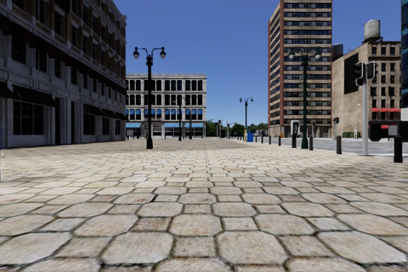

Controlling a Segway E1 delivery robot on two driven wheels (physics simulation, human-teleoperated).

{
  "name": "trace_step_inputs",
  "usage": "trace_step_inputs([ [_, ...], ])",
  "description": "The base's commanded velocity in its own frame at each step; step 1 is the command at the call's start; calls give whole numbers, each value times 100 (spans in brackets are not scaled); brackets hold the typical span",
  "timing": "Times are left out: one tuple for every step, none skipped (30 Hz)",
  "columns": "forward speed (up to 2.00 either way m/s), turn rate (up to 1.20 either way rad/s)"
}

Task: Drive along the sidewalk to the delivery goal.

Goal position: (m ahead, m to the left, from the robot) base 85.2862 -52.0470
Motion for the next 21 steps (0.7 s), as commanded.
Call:
trace_step_inputs([
  [126, 0],
  [126, 0],
  [126, 0],
  [126, 0],
  [126, 0],
  [126, 0],
  [126, 0],
  [126, 0],
  [126, 0],
  [126, 0],
  [126, 0],
  [126, 0],
  [126, 0],
  [126, 0],
  [126, 0],
  [126, 0],
  [126, 0],
  [126, 0],
  [126, 0],
  [126, 0],
  [126, 0],
])
